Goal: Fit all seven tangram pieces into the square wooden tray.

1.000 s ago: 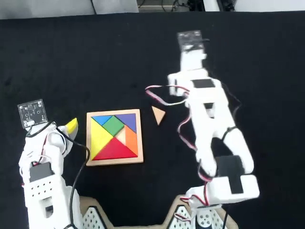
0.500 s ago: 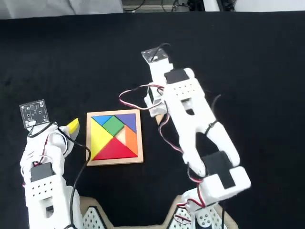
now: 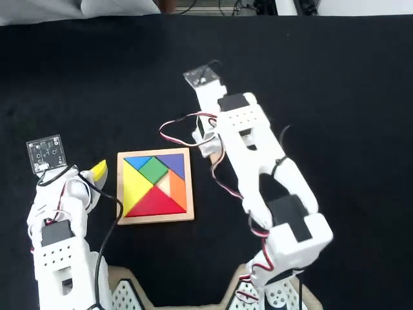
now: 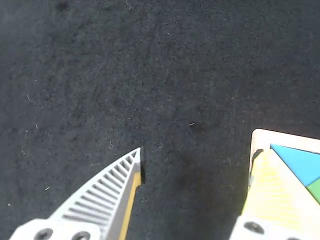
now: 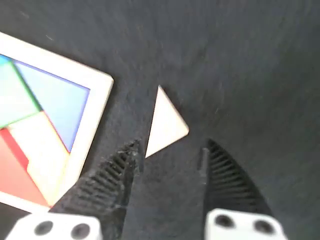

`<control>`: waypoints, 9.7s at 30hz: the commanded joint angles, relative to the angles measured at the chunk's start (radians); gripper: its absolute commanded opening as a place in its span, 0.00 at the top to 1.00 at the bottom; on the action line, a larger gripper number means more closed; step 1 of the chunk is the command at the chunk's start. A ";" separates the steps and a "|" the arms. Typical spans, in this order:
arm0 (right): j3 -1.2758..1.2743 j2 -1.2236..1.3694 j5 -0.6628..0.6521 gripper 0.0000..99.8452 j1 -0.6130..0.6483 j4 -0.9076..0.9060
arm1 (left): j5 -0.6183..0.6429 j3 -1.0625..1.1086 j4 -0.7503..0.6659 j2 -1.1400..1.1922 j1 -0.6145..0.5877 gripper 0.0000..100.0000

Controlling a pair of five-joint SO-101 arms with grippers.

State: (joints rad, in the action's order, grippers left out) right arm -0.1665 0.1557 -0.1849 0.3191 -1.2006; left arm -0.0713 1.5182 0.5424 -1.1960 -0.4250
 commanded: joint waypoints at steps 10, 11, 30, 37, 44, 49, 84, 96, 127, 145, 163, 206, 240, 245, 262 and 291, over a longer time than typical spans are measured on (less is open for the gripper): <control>0.019 0.108 -0.046 0.99 -0.078 0.206 | -0.043 -0.005 -0.020 -0.006 0.038 0.66; 0.031 0.128 -0.060 0.99 -0.072 0.206 | -0.043 -0.005 -0.020 -0.006 0.038 0.66; 0.116 0.196 -0.233 0.99 0.037 -0.057 | -0.046 -0.004 -0.018 -0.005 0.038 0.66; 0.025 -0.074 -0.265 0.99 -0.071 -0.127 | -0.048 -0.004 -0.018 -0.005 0.038 0.66; -0.430 -0.432 -0.319 0.99 0.055 -0.058 | -0.048 -0.004 -0.018 -0.005 0.038 0.66; -0.501 -0.483 -0.270 0.99 0.031 -0.046 | -0.048 -0.004 -0.018 -0.005 0.038 0.66; -0.251 -0.108 -0.272 0.99 -0.155 -0.064 | -0.048 0.008 -0.020 -0.014 0.036 0.66; -0.216 0.025 -0.213 0.99 -0.135 0.060 | -0.048 0.010 -0.020 -0.014 0.035 0.66; -0.274 -0.344 0.253 0.99 0.003 0.015 | -0.048 0.010 -0.021 -0.014 0.036 0.66; -0.171 -0.022 0.747 0.74 0.140 0.080 | -0.048 0.010 -0.021 -0.014 0.036 0.66; -0.005 0.131 0.743 0.80 0.038 -0.023 | -0.049 0.010 -0.021 -0.014 0.036 0.66; 0.077 0.312 0.660 0.83 0.132 -0.071 | -0.049 0.010 -0.020 -0.014 0.036 0.66; 0.102 0.320 0.658 0.90 0.094 -0.114 | -0.049 0.010 -0.020 -0.014 0.036 0.66; 0.104 0.308 0.658 0.90 0.092 -0.120 | -0.049 0.010 -0.020 -0.014 0.036 0.66; 0.002 -0.061 0.546 0.90 0.245 -0.172 | -0.043 0.007 -0.020 -0.014 0.027 0.66; 0.104 0.143 0.658 0.66 0.439 -0.109 | -0.043 0.007 -0.020 -0.014 0.031 0.66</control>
State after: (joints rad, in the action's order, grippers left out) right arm -0.1143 0.3153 0.4672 0.7518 -1.3019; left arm -0.1128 1.5367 0.5424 -1.2006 -0.3989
